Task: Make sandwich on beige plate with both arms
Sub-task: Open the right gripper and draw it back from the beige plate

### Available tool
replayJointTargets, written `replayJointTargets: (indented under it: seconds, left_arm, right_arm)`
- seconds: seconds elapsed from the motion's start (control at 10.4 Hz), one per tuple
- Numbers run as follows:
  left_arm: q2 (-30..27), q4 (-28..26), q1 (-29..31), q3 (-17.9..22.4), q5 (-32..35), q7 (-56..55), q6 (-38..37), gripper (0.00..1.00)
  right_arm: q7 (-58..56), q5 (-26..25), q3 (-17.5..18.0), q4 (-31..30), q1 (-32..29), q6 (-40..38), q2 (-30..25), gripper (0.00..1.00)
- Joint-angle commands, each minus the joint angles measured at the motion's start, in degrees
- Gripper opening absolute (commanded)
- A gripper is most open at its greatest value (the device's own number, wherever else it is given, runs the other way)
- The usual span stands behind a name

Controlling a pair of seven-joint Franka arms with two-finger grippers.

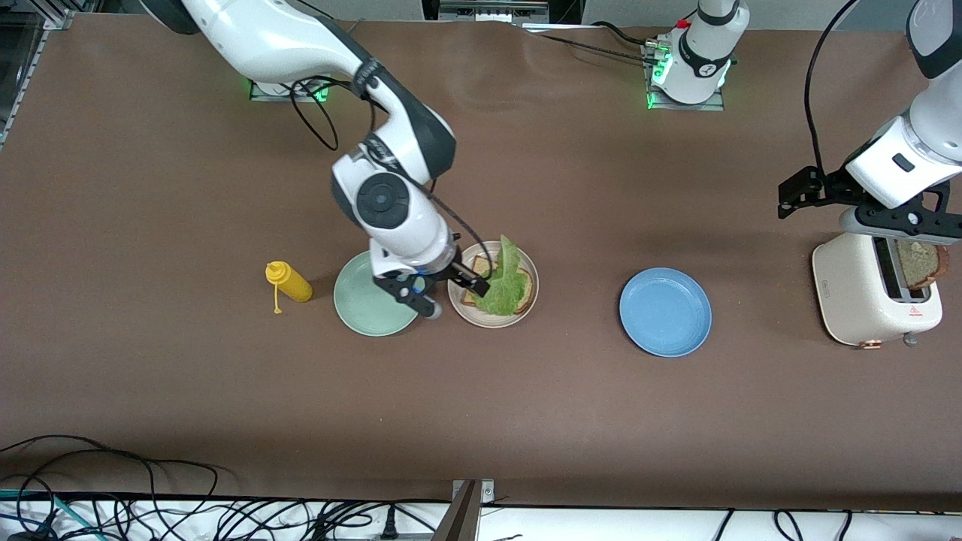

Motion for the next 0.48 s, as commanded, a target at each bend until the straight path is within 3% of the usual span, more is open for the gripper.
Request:
replayJointTargets:
  seconds: [0.0,0.38]
  left_arm:
    - [-0.14,0.44,-0.29,-0.33,1.46,-1.0,-1.25,1.0]
    - [-0.05,0.8,-0.56,-0.68,1.37,-1.35,-1.25,1.0]
  right_arm:
    - [-6.47,0.98,0.48,-1.24,-2.52,-6.95,-3.96,1.0]
    - [-24.64,2.29,0.22,-3.87,-8.84,-17.51,-10.46,1.0]
